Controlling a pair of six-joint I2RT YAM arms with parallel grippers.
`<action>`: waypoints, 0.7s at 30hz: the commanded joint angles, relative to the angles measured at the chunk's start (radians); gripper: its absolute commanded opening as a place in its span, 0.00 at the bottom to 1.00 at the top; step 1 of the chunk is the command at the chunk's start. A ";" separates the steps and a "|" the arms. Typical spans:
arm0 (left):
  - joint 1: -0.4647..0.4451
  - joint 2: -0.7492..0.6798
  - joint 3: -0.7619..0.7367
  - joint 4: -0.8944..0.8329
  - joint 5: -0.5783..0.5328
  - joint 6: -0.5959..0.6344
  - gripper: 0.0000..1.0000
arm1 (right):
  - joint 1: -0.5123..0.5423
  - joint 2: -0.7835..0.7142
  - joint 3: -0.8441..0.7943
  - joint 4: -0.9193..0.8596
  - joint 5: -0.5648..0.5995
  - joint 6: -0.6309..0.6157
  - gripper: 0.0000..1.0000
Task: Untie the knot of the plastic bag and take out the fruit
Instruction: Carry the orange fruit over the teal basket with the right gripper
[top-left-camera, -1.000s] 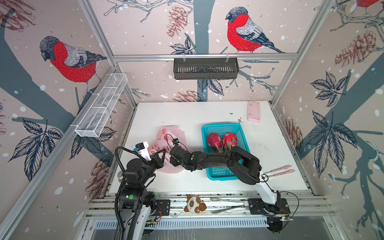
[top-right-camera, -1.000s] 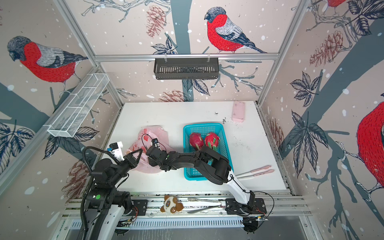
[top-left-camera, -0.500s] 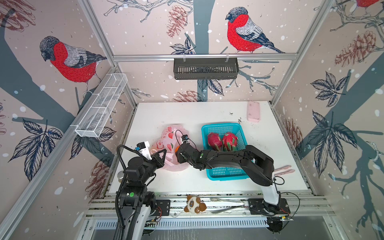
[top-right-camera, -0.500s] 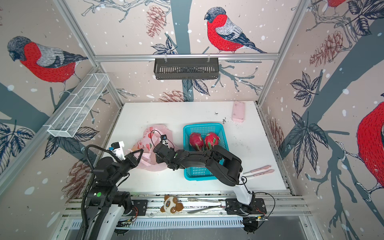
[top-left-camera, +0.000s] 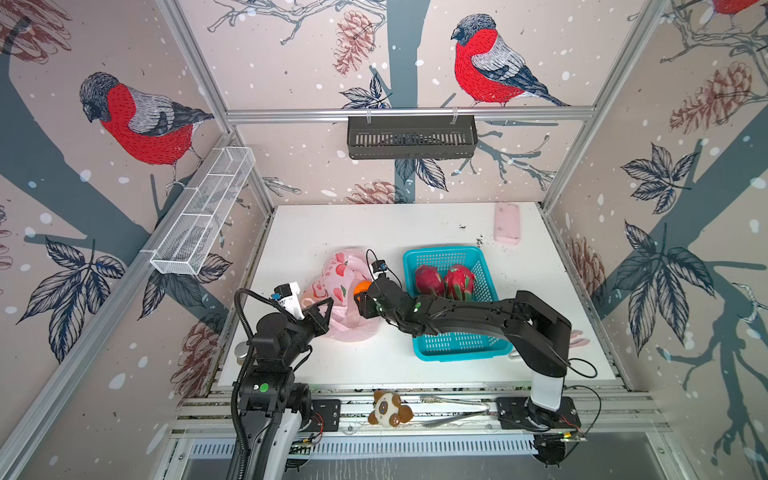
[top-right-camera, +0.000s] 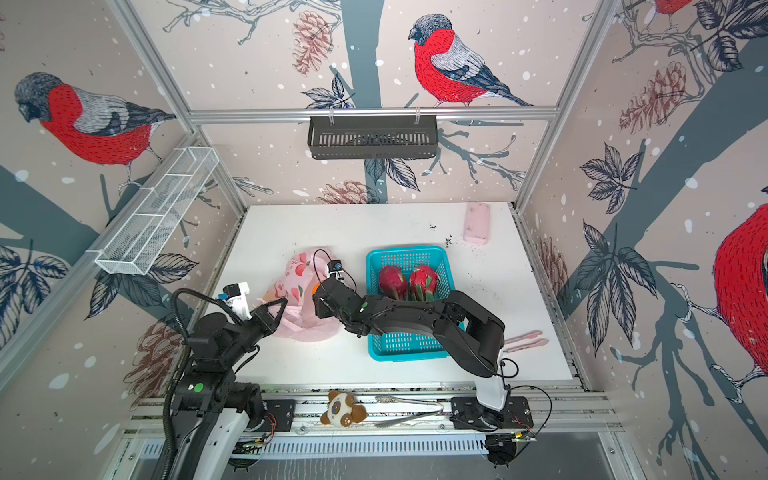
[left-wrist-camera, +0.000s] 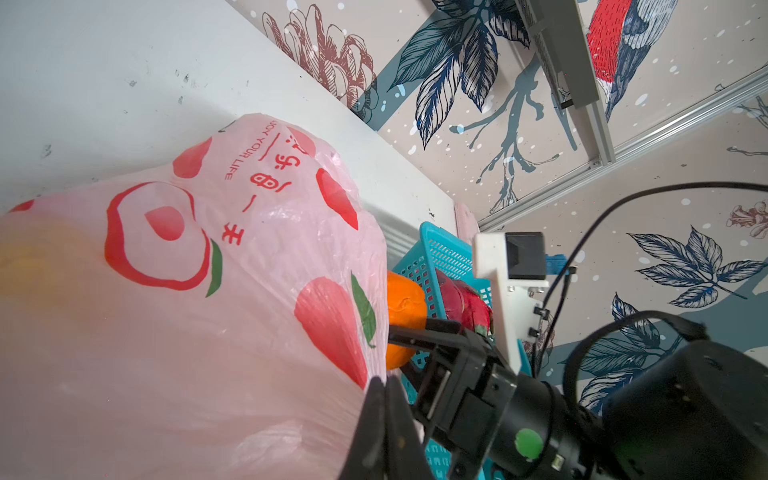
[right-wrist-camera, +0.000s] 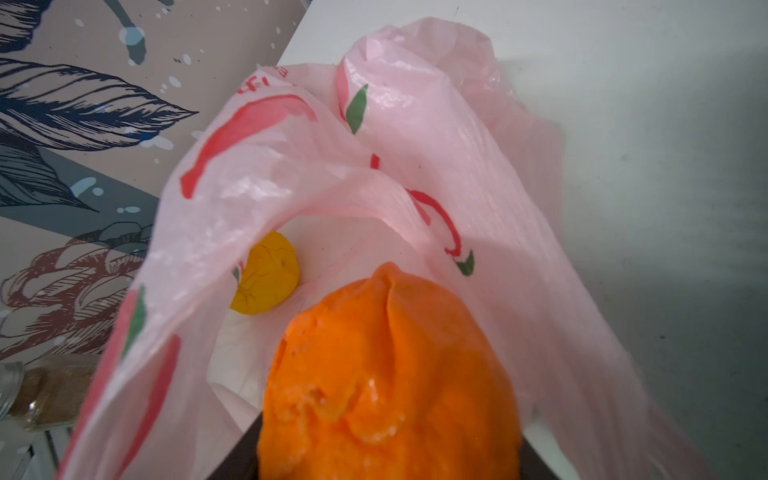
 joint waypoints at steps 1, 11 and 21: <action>-0.001 0.007 -0.005 0.073 -0.026 0.017 0.00 | 0.011 -0.043 -0.003 0.000 -0.028 -0.013 0.40; -0.001 0.089 0.014 0.161 -0.057 0.075 0.00 | 0.047 -0.193 -0.014 -0.118 -0.018 -0.049 0.39; -0.001 0.193 0.105 0.176 -0.031 0.185 0.00 | 0.019 -0.417 -0.103 -0.257 0.125 -0.059 0.39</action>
